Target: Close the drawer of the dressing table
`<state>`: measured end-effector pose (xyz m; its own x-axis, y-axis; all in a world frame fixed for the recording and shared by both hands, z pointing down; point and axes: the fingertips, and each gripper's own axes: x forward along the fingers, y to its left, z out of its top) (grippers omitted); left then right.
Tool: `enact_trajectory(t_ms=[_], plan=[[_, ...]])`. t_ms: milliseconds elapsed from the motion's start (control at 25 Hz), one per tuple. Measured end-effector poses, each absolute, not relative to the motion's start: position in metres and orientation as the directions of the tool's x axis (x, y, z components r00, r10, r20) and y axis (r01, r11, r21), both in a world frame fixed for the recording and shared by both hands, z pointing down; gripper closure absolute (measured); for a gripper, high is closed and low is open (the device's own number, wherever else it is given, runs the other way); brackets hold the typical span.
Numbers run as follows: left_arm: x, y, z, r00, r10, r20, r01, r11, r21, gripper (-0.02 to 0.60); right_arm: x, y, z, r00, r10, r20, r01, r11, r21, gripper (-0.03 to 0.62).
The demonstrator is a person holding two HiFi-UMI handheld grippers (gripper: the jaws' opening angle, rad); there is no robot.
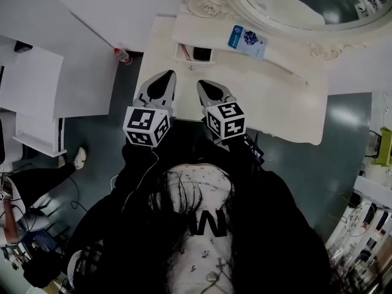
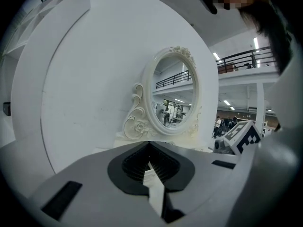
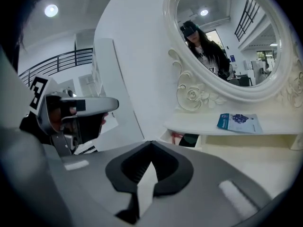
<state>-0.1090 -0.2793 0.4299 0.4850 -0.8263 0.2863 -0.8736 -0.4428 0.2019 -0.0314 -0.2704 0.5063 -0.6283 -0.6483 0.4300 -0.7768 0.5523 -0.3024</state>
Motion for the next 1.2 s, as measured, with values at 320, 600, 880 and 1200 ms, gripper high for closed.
enact_trajectory(t_ms=[320,600,880,1200], plan=[[-0.122,-0.303,0.432,0.533,-0.797,0.283,-0.846,-0.497,0.194,0.581,-0.034,-0.294,0.555,-0.551,-0.641,0.535,-0.830,0.490,-0.268,0.585],[-0.130,-0.313,0.433,0.565,-0.776,0.282,-0.825,-0.534,0.185,0.581,-0.043,-0.314,0.597,-0.540,-0.596,0.594,-0.837,0.456,-0.303,0.547],[-0.151,-0.322,0.429,0.554,-0.788,0.270,-0.833,-0.525,0.177,0.581,-0.048,-0.331,0.629,-0.482,-0.577,0.660,-0.867,0.420,-0.267,0.496],[-0.164,-0.326,0.432,0.546,-0.792,0.273,-0.838,-0.515,0.181,0.581,-0.049,-0.343,0.644,-0.411,-0.572,0.710,-0.895,0.400,-0.196,0.494]])
